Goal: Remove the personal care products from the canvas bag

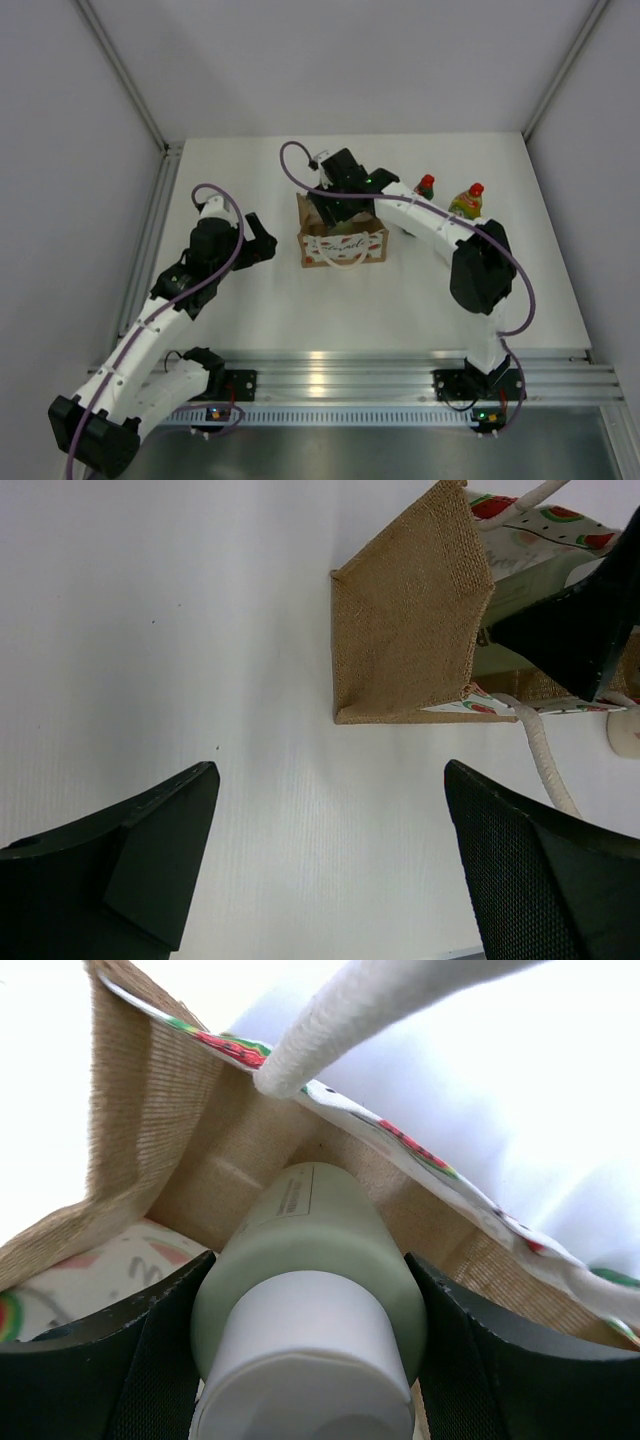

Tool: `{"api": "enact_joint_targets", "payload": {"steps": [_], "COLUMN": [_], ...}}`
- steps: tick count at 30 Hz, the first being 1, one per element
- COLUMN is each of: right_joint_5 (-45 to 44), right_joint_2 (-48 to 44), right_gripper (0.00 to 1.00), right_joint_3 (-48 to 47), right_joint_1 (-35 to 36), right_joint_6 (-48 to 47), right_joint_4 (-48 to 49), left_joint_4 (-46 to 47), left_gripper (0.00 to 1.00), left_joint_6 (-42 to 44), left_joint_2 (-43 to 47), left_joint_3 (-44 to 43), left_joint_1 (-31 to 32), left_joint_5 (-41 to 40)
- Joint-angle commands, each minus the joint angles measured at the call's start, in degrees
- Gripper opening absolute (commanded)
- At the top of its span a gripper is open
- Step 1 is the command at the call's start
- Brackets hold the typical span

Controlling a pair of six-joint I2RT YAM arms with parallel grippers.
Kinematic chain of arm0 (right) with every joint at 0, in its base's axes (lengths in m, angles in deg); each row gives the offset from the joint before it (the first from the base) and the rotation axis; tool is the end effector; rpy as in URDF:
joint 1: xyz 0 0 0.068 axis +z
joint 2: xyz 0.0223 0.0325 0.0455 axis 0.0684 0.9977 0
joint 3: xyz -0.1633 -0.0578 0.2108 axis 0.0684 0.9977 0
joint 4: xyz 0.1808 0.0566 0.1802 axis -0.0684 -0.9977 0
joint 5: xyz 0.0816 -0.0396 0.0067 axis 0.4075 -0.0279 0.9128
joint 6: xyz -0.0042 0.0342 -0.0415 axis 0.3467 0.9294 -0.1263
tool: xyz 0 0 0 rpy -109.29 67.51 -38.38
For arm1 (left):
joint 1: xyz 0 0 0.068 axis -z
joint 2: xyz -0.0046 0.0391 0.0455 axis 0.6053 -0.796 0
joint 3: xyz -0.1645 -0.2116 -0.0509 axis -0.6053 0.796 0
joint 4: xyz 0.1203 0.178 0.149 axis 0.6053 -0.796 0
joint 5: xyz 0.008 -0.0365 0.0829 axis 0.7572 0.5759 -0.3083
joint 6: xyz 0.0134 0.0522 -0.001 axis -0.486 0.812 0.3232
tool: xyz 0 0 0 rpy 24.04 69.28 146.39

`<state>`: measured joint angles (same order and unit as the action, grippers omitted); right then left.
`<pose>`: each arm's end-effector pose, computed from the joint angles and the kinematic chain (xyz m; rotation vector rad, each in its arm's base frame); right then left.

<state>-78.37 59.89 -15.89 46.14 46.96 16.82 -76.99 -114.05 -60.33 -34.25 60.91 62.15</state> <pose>0.3308 0.2949 0.2784 -0.7918 2.3387 0.2030 0.1755 -0.0715 0.3014 -0.2823 2.1214 -0.4554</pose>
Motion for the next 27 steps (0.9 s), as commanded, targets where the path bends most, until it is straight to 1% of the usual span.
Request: {"api": "enact_joint_targets", "payload": {"steps": [1,10,16,17,22,23,26,27], "right_joint_5": [-0.8,-0.6,-0.4,-0.4,-3.5,-3.8,-4.8,-5.0], "right_joint_2": [-9.3,-15.9,-23.5,-26.4,-35.1,-37.9,-43.3,-44.6], "right_gripper": [0.0,0.0,0.0,0.0,0.0,0.0,0.0,0.0], "right_joint_3": [-5.6,-6.3,-6.3,-5.6,1.7,3.2,9.9,13.9], "right_joint_1": [0.1,-0.8,-1.5,-1.8,-4.0,-5.4,-8.8,-9.7], "right_joint_6": [0.8,0.6,0.5,0.6,1.2,1.8,3.1,4.0], "right_joint_4": [2.4,0.1,-3.1,-3.1,-3.7,-3.8,-3.8,-3.8], "left_joint_4": [2.2,2.4,2.4,2.4,2.4,2.4,2.3,2.4], "left_gripper": [0.98,0.98,0.98,0.98,0.98,0.98,0.98,0.98], "left_joint_6": [0.5,0.5,0.5,0.4,0.3,0.4,0.4,0.3], "left_joint_2": [1.2,1.0,1.0,1.1,1.6,1.7,1.9,2.0], "left_joint_3": [0.2,0.3,0.2,0.3,0.5,0.6,0.6,0.6], "left_joint_1": [0.1,0.1,0.1,0.1,0.1,0.1,0.1,0.1], "left_joint_5": [-0.6,-0.7,-0.6,-0.6,-0.5,-0.4,-0.4,-0.3]}}
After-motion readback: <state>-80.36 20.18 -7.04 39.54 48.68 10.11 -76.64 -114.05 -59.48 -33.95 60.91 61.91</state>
